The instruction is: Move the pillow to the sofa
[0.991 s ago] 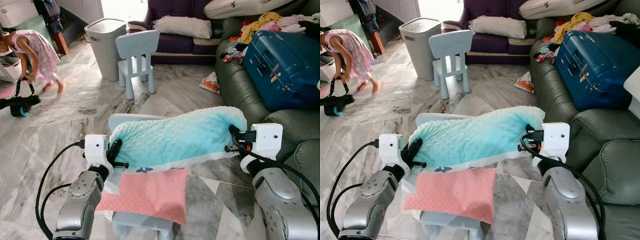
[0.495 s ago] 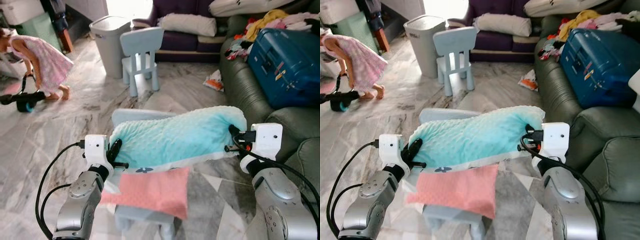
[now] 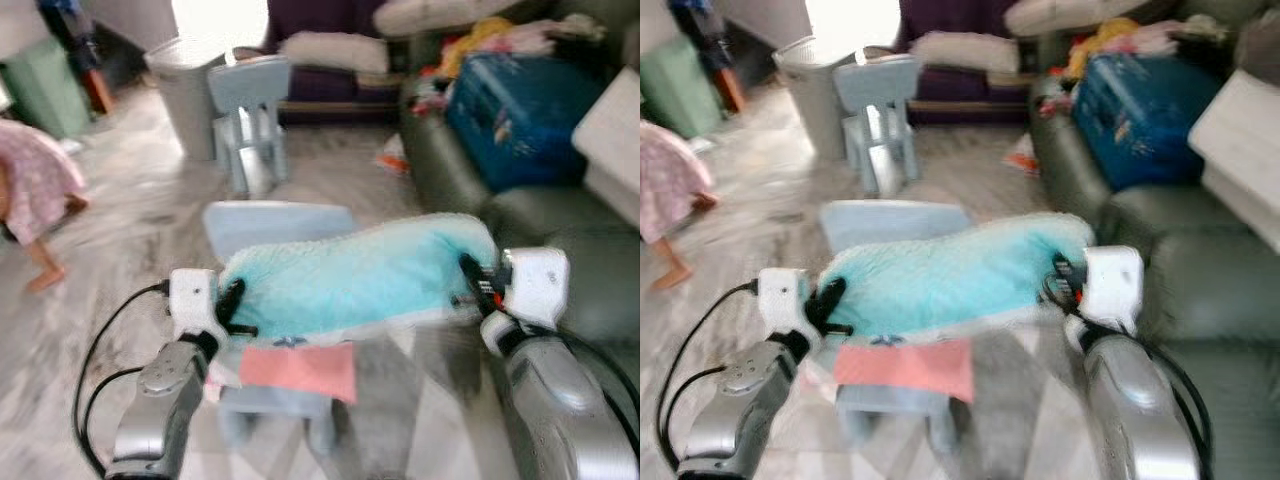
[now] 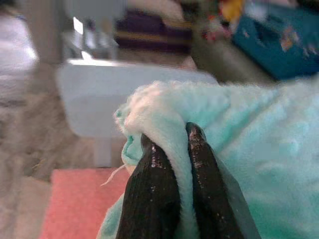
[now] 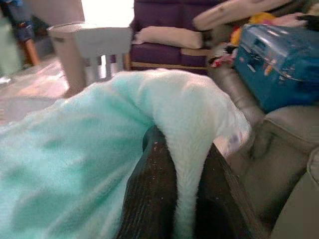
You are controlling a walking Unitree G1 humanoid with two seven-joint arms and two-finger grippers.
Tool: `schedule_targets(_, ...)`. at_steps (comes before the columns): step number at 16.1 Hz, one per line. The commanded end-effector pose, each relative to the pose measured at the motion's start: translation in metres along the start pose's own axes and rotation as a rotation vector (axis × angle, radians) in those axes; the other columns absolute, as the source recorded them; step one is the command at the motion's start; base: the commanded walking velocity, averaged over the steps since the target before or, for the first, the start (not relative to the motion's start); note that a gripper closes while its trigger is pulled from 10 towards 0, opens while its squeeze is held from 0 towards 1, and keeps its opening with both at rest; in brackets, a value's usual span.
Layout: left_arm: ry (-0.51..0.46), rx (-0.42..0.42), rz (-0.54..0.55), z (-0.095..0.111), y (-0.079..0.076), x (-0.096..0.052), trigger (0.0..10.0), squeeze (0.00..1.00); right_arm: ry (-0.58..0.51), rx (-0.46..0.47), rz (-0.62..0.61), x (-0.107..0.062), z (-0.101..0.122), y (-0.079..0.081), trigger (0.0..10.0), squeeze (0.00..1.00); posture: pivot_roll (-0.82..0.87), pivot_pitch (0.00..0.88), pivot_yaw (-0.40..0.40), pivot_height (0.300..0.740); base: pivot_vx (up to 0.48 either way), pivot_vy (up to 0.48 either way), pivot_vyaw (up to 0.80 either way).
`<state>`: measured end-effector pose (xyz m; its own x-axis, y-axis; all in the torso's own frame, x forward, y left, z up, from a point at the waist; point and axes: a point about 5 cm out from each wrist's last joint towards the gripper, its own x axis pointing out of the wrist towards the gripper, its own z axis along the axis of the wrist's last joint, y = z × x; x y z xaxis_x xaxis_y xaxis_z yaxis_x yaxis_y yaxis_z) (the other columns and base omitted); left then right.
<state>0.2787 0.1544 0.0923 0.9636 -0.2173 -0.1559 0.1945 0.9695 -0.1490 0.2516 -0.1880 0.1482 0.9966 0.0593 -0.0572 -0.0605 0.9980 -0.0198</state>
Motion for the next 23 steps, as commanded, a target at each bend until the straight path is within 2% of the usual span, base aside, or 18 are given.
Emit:
schedule_targets(1,0.022,-0.005,0.023,-0.0058,0.0055,-0.0037,10.0,0.00,-0.048,-0.006,0.014,0.0031,0.0113,0.0037,10.0,0.00,-0.20,0.000,0.042,0.740,-0.322,0.000,0.00)
schedule_targets(20,0.030,-0.016,0.020,-0.0059,0.0068,-0.0019,10.0,0.00,-0.045,-0.008,0.009,0.0030,0.0117,0.0033,10.0,0.00,-0.20,0.000,0.049,0.740,-0.332,0.000,0.00)
schedule_targets(23,0.027,-0.025,0.029,-0.0054,0.0083,-0.0022,10.0,0.00,-0.043,-0.006,0.008,0.0025,0.0112,0.0037,10.0,0.00,-0.20,0.000,0.050,0.740,0.000,0.000,0.00)
